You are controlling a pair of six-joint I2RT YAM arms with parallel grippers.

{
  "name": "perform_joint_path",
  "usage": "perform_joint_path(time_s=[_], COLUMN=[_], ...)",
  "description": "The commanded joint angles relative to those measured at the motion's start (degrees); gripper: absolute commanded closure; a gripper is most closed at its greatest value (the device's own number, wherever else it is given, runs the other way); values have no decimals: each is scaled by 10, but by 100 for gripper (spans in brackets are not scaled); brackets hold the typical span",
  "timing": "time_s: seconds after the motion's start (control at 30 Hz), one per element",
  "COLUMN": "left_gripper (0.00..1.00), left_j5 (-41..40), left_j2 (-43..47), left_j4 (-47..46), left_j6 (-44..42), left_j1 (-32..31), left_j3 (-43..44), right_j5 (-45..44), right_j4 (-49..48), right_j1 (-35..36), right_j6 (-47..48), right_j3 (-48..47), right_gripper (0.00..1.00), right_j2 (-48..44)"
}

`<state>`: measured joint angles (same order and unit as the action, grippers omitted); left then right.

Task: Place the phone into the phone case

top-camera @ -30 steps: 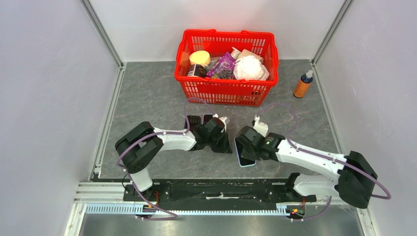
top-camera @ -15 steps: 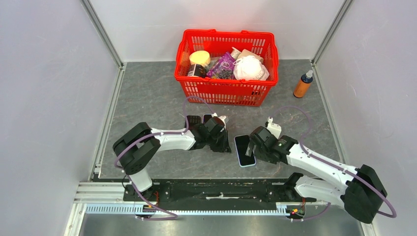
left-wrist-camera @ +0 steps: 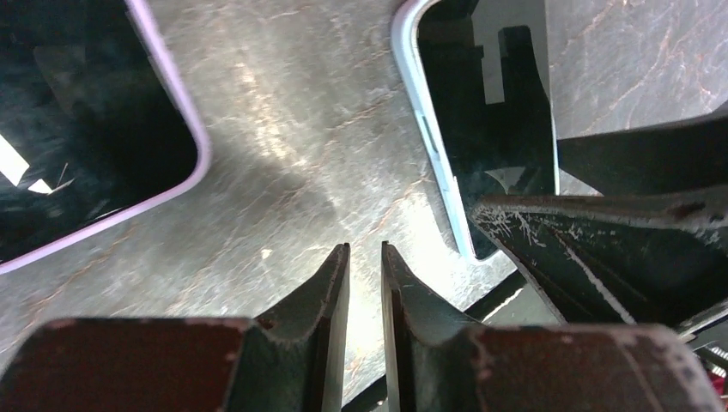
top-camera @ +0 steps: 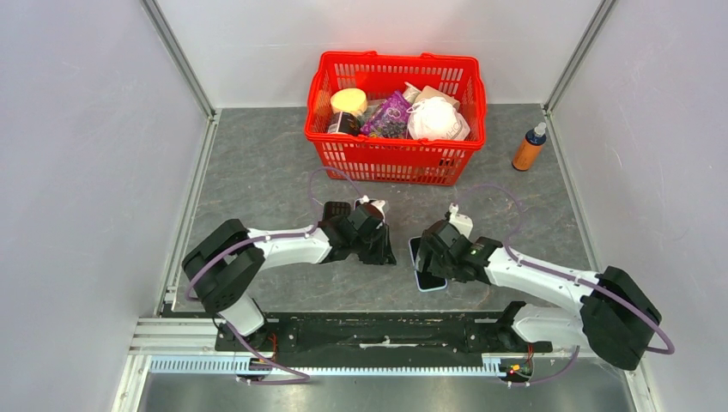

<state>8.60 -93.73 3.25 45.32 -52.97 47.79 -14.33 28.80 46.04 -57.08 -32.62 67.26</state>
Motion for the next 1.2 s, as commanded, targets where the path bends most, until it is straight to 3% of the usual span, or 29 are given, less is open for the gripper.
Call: perform_joint_path(time_s=[0.0, 0.23, 0.37, 0.6, 0.73, 0.93, 1.17], left_gripper=[74, 72, 71, 69, 64, 64, 68], left_j5=[-14, -14, -6, 5, -15, -77, -83], left_j2=[48, 95, 99, 85, 65, -51, -155], left_j4=[12, 35, 44, 40, 46, 94, 118], left_j6=[-20, -32, -37, -39, -39, -51, -61], left_j1=[26, 72, 75, 51, 45, 46, 59], left_j3=[-15, -26, -17, -11, 16, 141, 228], right_j5=[-15, -20, -42, -75, -60, -83, -101], right_j4=[-27, -67, -21, 35, 38, 89, 135], right_j1=[59, 193, 210, 94, 5, -34, -36], right_j6=[-46, -100, -75, -43, 2, 4, -9], right_j3=[0, -98, -169, -107, -99, -108, -92], right_gripper=[7, 8, 6, 3, 3, 4, 4], right_j2=[21, 143, 175, 46, 22, -13, -79])
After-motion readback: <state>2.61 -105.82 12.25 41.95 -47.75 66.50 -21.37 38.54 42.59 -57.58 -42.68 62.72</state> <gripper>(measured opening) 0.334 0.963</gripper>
